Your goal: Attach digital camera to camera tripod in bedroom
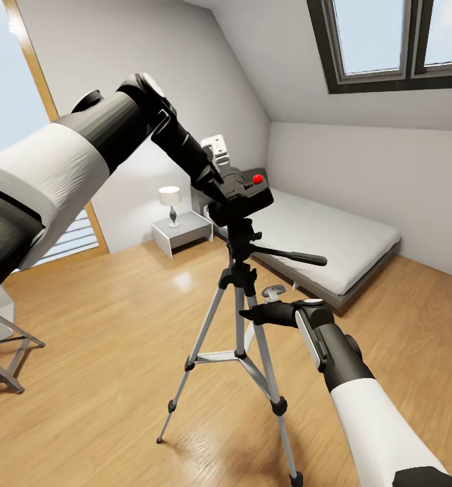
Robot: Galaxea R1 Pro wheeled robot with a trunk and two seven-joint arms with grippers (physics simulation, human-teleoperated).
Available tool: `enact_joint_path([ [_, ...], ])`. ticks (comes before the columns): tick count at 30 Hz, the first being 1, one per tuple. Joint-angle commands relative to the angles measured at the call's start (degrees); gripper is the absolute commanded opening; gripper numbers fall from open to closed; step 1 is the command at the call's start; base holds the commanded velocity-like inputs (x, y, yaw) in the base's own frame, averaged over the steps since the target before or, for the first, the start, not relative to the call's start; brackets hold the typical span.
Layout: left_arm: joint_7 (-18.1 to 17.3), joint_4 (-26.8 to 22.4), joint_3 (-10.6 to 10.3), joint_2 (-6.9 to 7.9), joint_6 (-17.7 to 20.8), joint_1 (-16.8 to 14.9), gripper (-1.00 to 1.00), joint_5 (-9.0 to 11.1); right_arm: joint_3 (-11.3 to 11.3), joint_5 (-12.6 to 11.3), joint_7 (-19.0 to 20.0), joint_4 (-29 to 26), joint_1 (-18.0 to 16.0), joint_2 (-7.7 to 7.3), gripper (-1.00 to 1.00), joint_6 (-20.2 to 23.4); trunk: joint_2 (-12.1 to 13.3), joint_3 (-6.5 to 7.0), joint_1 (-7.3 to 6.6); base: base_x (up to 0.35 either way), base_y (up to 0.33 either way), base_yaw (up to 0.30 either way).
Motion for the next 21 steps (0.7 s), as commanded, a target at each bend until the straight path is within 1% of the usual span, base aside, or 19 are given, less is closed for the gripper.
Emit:
enact_joint_path([
  [1,-0.29,-0.1,-0.04,-0.03,1.42,-0.07,-1.0,-0.39,0.04,3.02,0.42,0.04,-0.01,0.02,-1.0,-0.15,-0.1,-0.14,0.04,0.0,0.0,0.0],
  [5,-0.29,-0.38,-0.11,-0.05,2.76,-0.07,-1.0,-0.56,0.07,3.02,0.42,0.04,-0.01,0.02,-1.0,-0.14,-0.1,-0.14,0.04,0.0,0.0,0.0],
  [9,-0.29,-0.58,-0.19,-0.06,3.23,-0.07,-1.0,-0.62,0.06,3.02,0.42,0.04,-0.01,0.02,-1.0,-0.15,-0.1,-0.14,0.04,0.0,0.0,0.0],
  [21,-0.4,-0.47,-0.31,-0.06,3.44,-0.07,-1.0,-0.65,0.06,3.02,0.42,0.11,-0.01,0.02,-1.0,-0.15,-0.1,-0.14,0.04,0.0,0.0,0.0],
])
